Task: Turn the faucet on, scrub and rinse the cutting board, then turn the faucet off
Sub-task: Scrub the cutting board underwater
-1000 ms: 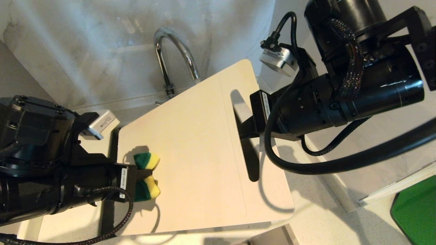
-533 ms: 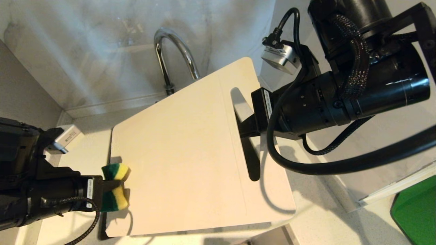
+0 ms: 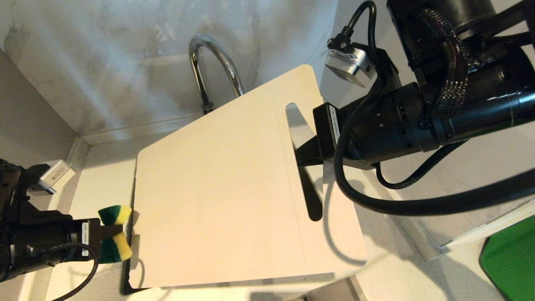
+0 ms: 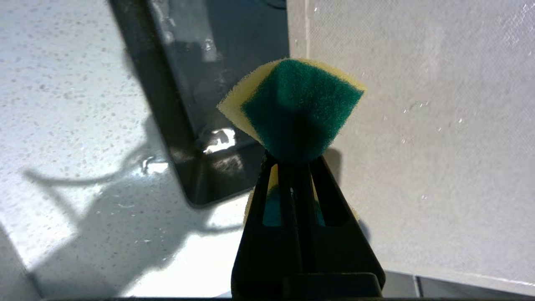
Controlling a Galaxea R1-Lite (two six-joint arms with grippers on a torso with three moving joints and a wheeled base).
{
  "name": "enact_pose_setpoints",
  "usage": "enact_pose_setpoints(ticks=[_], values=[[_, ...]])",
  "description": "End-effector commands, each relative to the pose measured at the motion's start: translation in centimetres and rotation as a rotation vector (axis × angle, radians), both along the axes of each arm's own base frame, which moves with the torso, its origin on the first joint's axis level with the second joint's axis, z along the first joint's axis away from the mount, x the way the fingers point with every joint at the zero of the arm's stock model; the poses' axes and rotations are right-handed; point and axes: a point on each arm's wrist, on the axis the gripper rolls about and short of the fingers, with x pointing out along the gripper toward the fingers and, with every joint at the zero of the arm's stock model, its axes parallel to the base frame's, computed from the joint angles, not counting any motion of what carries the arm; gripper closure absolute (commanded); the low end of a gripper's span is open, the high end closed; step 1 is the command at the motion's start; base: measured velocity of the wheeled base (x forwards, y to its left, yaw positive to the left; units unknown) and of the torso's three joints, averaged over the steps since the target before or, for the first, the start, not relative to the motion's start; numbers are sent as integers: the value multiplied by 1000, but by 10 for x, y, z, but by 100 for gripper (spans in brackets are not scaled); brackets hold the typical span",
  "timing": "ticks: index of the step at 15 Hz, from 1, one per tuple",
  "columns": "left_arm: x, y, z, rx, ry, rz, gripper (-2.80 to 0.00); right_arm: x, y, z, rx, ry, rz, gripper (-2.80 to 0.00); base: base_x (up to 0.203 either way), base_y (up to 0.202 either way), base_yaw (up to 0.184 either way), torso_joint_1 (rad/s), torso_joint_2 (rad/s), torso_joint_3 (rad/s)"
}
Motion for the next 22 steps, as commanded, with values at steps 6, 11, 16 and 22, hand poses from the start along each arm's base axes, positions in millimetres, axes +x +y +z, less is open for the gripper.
enact_pose_setpoints(ticks=[6, 11, 16, 22], values=[[7, -20, 42, -96, -127, -92, 0, 0, 0, -1, -2, 5, 2, 0, 0, 0, 0, 0, 0, 0], [25, -74, 58, -108, -115, -202, 0, 2, 1, -2, -4, 8, 2, 0, 0, 0, 0, 0, 0, 0], [33, -107, 51, -75, -98, -232, 0, -1, 0, 0, 2, 3, 2, 0, 0, 0, 0, 0, 0, 0], [16, -80, 27, -78, -26, -173, 0, -1, -1, 1, 4, 1, 1, 0, 0, 0, 0, 0, 0, 0]])
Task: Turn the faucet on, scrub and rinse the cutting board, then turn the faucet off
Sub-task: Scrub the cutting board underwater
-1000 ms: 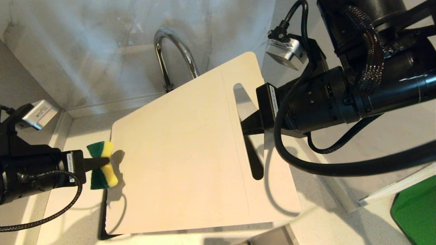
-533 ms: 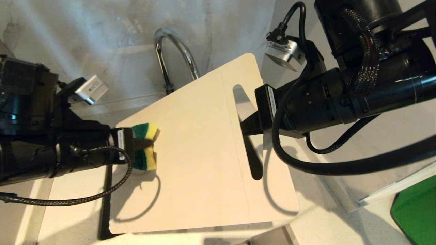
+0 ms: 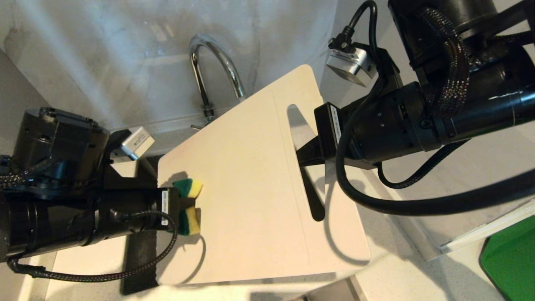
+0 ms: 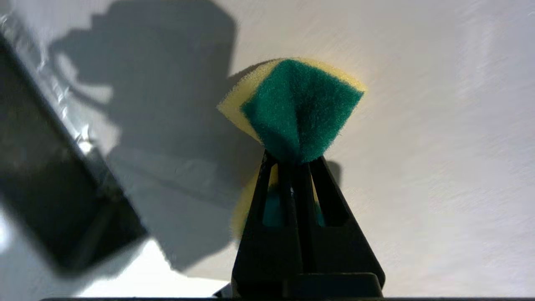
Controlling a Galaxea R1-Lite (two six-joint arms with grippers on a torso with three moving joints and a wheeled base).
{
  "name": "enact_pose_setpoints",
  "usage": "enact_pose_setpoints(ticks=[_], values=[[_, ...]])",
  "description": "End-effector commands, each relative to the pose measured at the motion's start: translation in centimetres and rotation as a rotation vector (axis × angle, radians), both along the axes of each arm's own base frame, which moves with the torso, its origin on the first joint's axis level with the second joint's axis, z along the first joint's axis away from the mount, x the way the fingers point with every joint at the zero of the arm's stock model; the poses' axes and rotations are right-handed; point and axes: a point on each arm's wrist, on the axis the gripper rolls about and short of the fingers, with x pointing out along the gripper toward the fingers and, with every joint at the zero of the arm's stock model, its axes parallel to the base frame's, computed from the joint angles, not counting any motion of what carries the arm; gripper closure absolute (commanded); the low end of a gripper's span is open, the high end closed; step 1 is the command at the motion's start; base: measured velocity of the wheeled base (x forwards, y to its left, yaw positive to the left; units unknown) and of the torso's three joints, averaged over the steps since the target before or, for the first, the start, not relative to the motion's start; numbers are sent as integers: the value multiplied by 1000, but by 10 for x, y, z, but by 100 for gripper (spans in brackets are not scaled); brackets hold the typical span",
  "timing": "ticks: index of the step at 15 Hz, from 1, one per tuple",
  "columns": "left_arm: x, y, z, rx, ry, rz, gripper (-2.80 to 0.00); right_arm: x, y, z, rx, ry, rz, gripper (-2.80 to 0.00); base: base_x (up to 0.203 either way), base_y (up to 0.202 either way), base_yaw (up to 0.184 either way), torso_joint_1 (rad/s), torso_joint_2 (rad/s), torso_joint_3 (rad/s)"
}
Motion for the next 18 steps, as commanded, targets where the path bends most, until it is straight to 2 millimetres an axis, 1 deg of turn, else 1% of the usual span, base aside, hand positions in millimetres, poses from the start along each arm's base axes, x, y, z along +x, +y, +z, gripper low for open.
enact_pose_setpoints(ticks=[1, 4, 7, 12, 15, 18], values=[[-5, 16, -9, 6, 25, 42, 0, -1, -1, 1, 5, -1, 2, 0, 0, 0, 0, 0, 0, 0], [-7, 38, -20, 21, 50, 103, 0, -1, -1, 6, 17, -15, -1, 0, 0, 0, 0, 0, 0, 0], [-3, 55, -30, 4, 72, 141, 0, -1, 0, 9, 23, -23, 1, 0, 0, 0, 0, 0, 0, 0], [1, 59, -36, -1, 69, 161, 0, -2, -2, 17, 41, -48, -2, 0, 0, 0, 0, 0, 0, 0], [3, 68, -41, 4, 82, 194, 0, -4, -4, 21, 51, -63, -6, 0, 0, 0, 0, 0, 0, 0], [3, 69, -43, 5, 80, 191, 0, -3, -7, 27, 63, -83, -19, 0, 0, 0, 0, 0, 0, 0]])
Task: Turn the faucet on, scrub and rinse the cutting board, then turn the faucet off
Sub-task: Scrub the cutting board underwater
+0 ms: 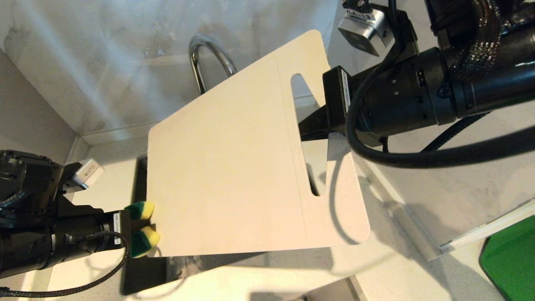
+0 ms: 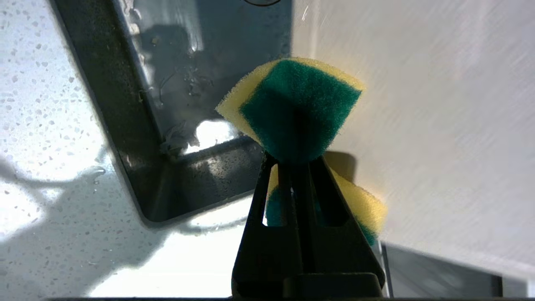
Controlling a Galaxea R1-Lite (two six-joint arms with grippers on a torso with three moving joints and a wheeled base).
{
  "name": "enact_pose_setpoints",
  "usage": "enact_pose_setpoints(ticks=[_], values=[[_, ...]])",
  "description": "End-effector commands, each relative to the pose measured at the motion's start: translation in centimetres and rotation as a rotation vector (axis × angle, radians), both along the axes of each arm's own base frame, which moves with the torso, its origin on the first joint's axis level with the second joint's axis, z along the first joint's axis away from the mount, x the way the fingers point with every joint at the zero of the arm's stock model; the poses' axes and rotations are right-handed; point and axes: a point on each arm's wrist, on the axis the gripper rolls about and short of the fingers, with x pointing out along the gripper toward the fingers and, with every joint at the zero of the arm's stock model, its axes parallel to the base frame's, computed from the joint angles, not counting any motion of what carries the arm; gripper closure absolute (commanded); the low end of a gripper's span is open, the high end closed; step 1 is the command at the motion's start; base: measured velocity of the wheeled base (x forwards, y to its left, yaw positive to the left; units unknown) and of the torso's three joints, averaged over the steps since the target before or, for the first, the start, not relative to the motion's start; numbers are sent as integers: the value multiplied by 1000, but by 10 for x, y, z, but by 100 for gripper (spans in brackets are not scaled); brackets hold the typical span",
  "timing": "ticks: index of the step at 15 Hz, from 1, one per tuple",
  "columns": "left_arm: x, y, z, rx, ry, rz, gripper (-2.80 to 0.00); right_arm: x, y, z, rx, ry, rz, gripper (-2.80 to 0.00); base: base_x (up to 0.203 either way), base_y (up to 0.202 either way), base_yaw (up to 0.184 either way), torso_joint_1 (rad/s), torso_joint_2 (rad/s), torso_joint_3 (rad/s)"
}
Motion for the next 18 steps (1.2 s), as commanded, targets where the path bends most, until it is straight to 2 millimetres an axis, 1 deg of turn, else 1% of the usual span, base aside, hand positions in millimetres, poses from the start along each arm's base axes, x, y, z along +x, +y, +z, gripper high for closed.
enact_pose_setpoints(ticks=[1, 3, 4, 6, 9, 10, 11, 13, 15, 16, 18], values=[[0, 1, -1, -2, 1, 4, 0, 1, -3, 3, 8, -8, -10, 0, 0, 0, 0, 0, 0, 0], [0, 0, 3, -15, -24, 0, 0, 3, -3, 1, 3, -3, -16, 0, 0, 0, 0, 0, 0, 0], [-1, -1, 9, -31, -51, -5, 0, 5, -2, -1, -3, 7, -17, 0, 0, 0, 0, 0, 0, 0], [-2, -5, 30, -72, -117, -24, 0, 10, 1, -8, -18, 29, -13, 0, 0, 0, 0, 0, 0, 0], [-6, -18, 71, -120, -179, -86, 0, 13, 4, -14, -30, 47, -10, 0, 0, 0, 0, 0, 0, 0], [-9, -26, 83, -132, -188, -121, 0, 13, 4, -14, -31, 47, -11, 0, 0, 0, 0, 0, 0, 0], [-8, -40, 91, -136, -186, -161, 0, 14, 4, -15, -32, 48, -11, 0, 0, 0, 0, 0, 0, 0], [-5, -70, 92, -114, -166, -223, 0, 15, 5, -15, -32, 48, -12, 0, 0, 0, 0, 0, 0, 0], [-8, -95, 83, -82, -142, -275, 0, 15, 4, -15, -33, 51, -15, 0, 0, 0, 0, 0, 0, 0], [-8, -102, 75, -60, -122, -293, 0, 16, 4, -16, -34, 55, -18, 0, 0, 0, 0, 0, 0, 0], [-9, -104, 62, -21, -91, -306, 0, 18, 3, -16, -33, 53, -25, 0, 0, 0, 0, 0, 0, 0]])
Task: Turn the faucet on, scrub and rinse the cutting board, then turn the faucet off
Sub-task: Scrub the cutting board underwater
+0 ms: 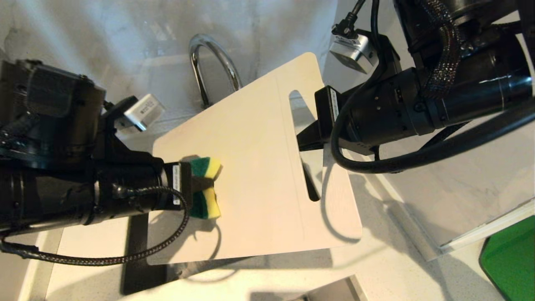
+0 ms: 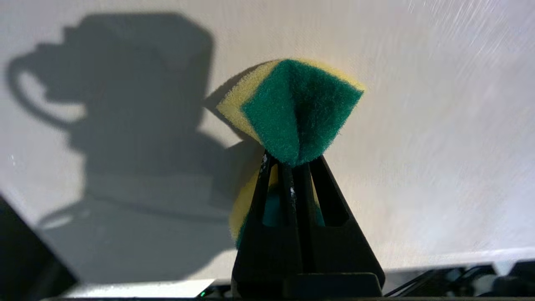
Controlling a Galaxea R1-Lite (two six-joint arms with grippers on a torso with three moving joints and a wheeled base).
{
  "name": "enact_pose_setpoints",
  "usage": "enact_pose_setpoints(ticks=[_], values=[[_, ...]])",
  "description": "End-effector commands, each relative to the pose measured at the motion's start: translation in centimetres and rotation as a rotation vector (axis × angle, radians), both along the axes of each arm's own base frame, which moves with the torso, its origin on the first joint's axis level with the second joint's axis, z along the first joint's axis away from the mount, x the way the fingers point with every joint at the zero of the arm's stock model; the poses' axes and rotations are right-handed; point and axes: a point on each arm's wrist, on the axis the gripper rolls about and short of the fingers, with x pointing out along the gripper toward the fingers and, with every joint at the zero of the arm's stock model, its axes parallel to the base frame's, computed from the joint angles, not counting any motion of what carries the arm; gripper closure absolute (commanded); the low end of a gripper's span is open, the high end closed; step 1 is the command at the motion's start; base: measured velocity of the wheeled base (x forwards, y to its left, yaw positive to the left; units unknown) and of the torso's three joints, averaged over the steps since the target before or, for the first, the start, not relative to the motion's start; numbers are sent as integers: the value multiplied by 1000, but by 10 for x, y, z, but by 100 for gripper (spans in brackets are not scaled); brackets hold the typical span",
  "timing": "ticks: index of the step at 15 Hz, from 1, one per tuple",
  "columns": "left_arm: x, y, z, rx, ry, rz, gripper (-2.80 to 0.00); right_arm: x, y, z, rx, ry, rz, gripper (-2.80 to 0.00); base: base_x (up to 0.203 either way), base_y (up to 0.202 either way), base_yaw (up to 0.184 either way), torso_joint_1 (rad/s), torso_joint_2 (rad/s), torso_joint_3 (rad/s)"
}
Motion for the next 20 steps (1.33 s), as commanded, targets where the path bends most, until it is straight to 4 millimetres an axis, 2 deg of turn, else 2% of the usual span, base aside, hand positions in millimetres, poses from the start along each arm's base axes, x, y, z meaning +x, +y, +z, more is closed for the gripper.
enact_pose_setpoints(ticks=[1, 3, 8, 10, 13, 17, 20], values=[[0, -9, -21, 59, 48, -18, 0, 2, 0, 0, 4, 3, -1, 0, 0, 0, 0, 0, 0, 0], [-5, -4, -34, 92, 77, -18, 0, 1, 0, 1, 7, -1, -1, 0, 0, 0, 0, 0, 0, 0], [-24, 23, -51, 122, 111, -7, 0, 1, 0, 1, 8, -1, 0, 0, 0, 0, 0, 0, 0, 0], [-28, 34, -50, 100, 97, 13, 0, 0, -1, 4, 13, -8, 0, 0, 0, 0, 0, 0, 0, 0], [-17, 53, -56, 99, 113, 108, 0, 0, -3, 5, 15, -10, -7, 0, 0, 0, 0, 0, 0, 0], [-8, 73, -85, 108, 137, 190, 0, -4, -5, 9, 26, -25, -7, 0, 0, 0, 0, 0, 0, 0], [-6, 88, -95, 91, 150, 229, 0, -7, -7, 12, 30, -30, -8, 0, 0, 0, 0, 0, 0, 0]])
